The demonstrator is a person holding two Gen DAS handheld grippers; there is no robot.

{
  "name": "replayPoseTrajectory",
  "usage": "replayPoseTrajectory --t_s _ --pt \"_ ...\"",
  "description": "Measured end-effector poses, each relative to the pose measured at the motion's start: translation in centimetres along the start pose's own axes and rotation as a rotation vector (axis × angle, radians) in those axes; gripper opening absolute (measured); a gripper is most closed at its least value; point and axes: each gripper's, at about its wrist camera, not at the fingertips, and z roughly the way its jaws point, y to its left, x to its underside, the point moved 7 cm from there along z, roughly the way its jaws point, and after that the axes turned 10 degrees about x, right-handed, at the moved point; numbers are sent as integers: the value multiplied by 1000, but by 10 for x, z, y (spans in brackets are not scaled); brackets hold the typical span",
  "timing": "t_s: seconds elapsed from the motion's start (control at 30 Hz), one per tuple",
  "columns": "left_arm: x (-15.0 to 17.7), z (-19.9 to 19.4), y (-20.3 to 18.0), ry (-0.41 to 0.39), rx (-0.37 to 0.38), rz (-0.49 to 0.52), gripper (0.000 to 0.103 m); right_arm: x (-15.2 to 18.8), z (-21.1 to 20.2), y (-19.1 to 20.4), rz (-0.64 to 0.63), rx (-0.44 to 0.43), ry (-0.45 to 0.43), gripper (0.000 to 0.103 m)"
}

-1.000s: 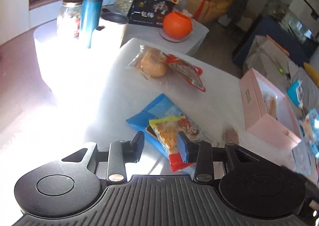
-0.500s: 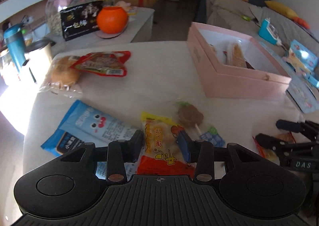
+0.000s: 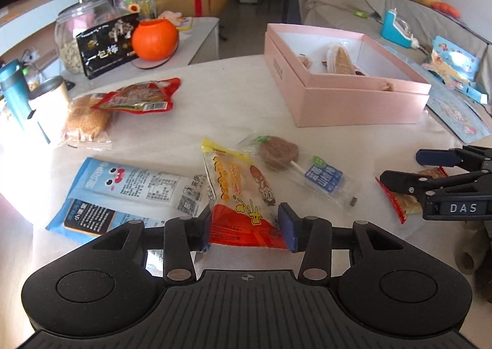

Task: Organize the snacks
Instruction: 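Hold the fish-ball bag in the left gripper while the right holds the biscuit packet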

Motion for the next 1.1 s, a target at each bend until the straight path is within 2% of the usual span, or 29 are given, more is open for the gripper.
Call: replayPoseTrajectory --t_s 0.1,0.27,0.5,0.57,0.77,1.1 --pt "-1 -20 1 -20 39 -20 46 0 0 0 -1 0 0 85" --pt "-9 -45 19 -98 -28 -74 46 0 0 0 -1 0 0 85" --pt "-7 -7 15 -24 -49 -63 46 0 0 0 -1 0 0 85" --pt "-7 2 10 -27 -49 -49 51 0 -1 0 -1 0 0 85" --pt "-18 21 -1 -22 -42 -2 57 0 -1 -1 -1 0 0 86" --pt "-37 50 1 -49 -18 32 64 0 -1 0 -1 -1 1 87"
